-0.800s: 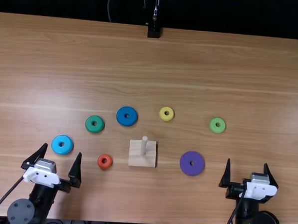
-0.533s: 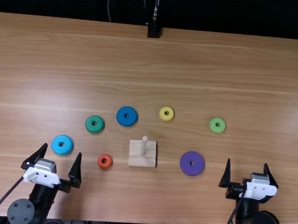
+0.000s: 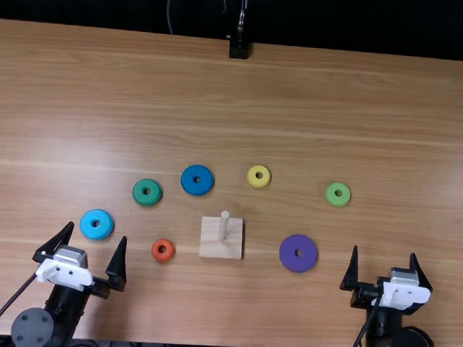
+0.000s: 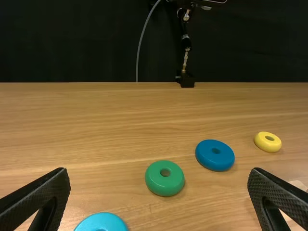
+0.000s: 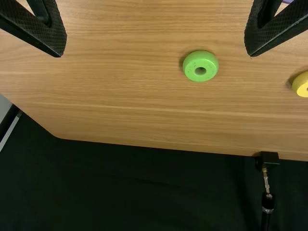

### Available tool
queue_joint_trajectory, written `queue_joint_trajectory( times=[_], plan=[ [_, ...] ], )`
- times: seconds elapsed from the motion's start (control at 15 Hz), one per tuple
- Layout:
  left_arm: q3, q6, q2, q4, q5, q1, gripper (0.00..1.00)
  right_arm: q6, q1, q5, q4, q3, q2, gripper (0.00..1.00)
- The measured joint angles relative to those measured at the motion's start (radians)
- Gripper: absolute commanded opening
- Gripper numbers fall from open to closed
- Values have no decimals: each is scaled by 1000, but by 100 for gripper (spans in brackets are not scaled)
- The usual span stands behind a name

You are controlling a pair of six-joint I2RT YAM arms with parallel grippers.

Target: Build the Hanoi tower: stack the rings onto the peg from bottom to top in this color order: purple, dark blue, light blue, dark green, light green, yellow, orange.

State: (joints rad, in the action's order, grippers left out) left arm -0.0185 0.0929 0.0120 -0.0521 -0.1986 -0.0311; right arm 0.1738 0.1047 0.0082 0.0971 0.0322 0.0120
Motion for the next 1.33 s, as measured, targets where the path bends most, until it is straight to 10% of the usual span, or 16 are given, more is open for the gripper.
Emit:
queue_joint_trajectory(
  times=[1.33],
  plan=[
    [0,-1,0,0,0,0,100,-5,-51,-1,24,229,19,100]
  ],
)
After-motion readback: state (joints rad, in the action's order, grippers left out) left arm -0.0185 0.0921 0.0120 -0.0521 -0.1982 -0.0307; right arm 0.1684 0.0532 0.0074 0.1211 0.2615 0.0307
